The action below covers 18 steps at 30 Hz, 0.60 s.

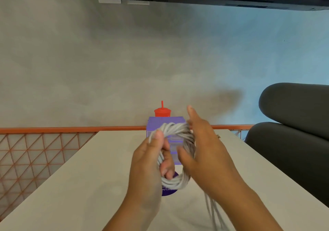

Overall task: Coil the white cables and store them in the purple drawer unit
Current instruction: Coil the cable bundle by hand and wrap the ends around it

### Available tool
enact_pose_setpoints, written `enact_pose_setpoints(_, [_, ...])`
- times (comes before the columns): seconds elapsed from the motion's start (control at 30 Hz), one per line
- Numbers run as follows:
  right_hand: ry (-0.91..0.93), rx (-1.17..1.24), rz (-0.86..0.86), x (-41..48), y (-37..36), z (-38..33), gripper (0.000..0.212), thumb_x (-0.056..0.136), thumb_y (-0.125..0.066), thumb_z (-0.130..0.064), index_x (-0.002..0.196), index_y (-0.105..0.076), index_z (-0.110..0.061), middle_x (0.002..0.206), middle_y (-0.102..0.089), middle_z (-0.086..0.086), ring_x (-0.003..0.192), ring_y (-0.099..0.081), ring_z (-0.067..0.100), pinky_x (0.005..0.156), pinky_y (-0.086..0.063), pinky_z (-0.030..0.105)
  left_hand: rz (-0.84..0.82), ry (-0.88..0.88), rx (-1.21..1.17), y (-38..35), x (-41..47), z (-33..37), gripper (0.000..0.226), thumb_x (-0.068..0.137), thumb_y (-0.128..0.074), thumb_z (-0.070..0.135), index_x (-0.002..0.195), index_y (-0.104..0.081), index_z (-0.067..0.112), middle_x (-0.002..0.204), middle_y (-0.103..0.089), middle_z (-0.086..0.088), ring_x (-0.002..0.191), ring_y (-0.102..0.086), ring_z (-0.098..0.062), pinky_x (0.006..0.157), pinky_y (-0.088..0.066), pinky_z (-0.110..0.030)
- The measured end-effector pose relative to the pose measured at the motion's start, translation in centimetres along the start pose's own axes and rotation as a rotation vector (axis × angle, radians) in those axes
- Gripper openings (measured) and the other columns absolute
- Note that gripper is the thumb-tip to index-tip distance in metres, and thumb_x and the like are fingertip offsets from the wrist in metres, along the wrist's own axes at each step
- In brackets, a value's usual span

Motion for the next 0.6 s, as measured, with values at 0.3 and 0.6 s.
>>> enact_pose_setpoints(0.3, [-0.165,0.339,-0.148,0.1,-2.9,2.1,0.011,0.078,-0.052,-0.003,0.085,-0.057,-0.011,0.073,-0.064,0.002,0.064,-0.058,0.015,0.057,-0.047,0.028,0.011,-0.059,0.258,-0.1,0.0,1.1,0.043,0.076,-0.062,0.048,0.047,-0.054,0.018,0.036,-0.026,0.005,0.035,-0.023,-0.011,0.038,-0.022,-0.018])
enact_pose_setpoints(0.6, [-0.165,1.554,-0.766,-2.2,-5.6,-1.6,0.029,0.075,-0.073,-0.023,0.101,-0.067,-0.014,0.051,-0.051,-0.004,0.045,-0.052,0.008,0.073,-0.054,0.028,-0.003,-0.254,0.361,1.1,0.4,4.2,0.046,0.063,-0.054,0.053,0.050,-0.047,0.009,0.034,-0.030,0.006,0.033,-0.027,-0.008,0.037,-0.026,-0.014])
Point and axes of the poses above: each hand's wrist, its own x-axis towards the middle knuckle, its own y-axis out of the back of the hand, z = x × y, the point moved 9 cm from there along x, towards the middle knuckle
